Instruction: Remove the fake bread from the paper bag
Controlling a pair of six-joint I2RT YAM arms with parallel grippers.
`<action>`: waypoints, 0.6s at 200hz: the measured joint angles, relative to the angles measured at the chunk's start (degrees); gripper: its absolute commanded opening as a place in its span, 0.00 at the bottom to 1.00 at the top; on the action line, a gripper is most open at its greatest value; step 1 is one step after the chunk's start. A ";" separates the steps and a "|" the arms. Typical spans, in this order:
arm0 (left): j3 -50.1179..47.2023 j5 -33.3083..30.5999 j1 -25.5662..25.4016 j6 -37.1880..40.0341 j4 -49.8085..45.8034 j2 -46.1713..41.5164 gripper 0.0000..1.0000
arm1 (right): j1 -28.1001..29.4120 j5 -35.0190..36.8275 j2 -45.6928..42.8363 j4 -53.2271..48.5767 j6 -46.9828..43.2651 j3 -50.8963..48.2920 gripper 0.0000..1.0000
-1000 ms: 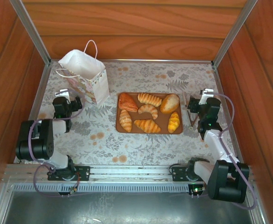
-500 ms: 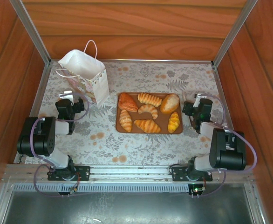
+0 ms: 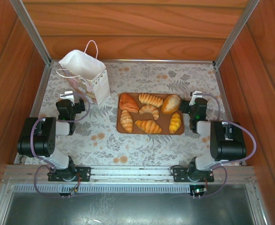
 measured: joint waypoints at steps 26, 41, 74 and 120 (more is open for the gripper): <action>0.00 0.61 0.00 0.44 0.00 0.00 1.00 | 0.13 1.31 0.00 0.90 0.28 -0.02 1.00; 0.00 0.94 0.00 0.59 -0.02 0.00 1.00 | 0.15 1.73 0.00 0.92 -0.09 -0.02 1.00; 0.00 1.07 0.00 0.63 -0.02 0.00 1.00 | 0.17 2.21 0.00 0.94 -0.11 -0.02 1.00; 0.00 1.11 0.00 0.63 -0.02 0.00 1.00 | 0.15 2.34 0.00 0.94 -0.11 -0.02 1.00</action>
